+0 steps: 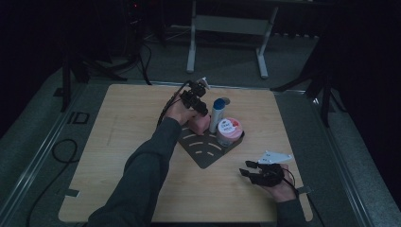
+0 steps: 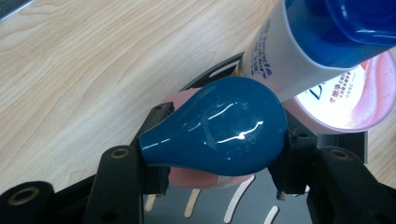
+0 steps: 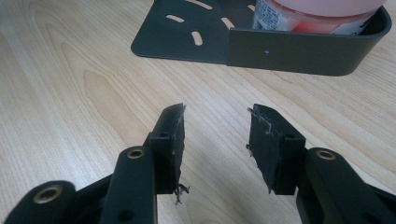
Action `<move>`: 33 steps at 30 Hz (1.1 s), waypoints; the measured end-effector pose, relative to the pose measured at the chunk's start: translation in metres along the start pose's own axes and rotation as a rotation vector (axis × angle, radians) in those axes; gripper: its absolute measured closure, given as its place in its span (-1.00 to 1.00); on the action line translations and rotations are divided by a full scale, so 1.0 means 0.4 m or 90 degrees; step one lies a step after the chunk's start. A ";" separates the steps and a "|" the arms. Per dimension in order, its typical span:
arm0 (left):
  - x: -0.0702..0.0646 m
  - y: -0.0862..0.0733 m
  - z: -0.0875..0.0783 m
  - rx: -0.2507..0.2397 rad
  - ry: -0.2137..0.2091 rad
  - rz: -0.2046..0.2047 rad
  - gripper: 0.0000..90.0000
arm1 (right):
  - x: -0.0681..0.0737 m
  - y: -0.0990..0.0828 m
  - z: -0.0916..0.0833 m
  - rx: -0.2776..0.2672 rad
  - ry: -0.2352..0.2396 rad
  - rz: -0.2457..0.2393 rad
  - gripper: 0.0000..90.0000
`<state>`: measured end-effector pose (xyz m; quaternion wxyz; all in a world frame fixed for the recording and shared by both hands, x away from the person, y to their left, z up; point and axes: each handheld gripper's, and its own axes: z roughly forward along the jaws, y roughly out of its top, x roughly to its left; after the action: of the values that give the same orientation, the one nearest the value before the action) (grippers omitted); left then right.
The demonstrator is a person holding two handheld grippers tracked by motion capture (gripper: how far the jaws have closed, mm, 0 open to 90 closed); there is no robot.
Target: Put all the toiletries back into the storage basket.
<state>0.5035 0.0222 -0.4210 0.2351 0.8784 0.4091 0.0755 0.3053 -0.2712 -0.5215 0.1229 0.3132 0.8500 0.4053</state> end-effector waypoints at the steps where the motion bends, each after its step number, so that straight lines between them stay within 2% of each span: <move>1: 0.001 0.000 0.001 0.000 -0.001 0.000 0.06 | 0.000 0.000 -0.001 0.000 0.000 0.001 0.22; 19: 0.009 -0.003 0.014 0.004 -0.005 -0.020 0.05 | 0.002 0.000 0.001 0.002 0.002 -0.003 0.21; 29: 0.010 -0.009 0.015 0.004 -0.008 -0.012 0.03 | 0.004 0.000 0.001 0.004 0.002 -0.004 0.21; 33: 0.009 -0.010 0.018 0.007 -0.012 -0.015 -0.16 | 0.004 -0.001 0.002 0.005 0.003 -0.004 0.21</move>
<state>0.5055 0.0245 -0.4293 0.2352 0.8756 0.4172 0.0623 0.3042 -0.2700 -0.5222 0.1209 0.3104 0.8526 0.4026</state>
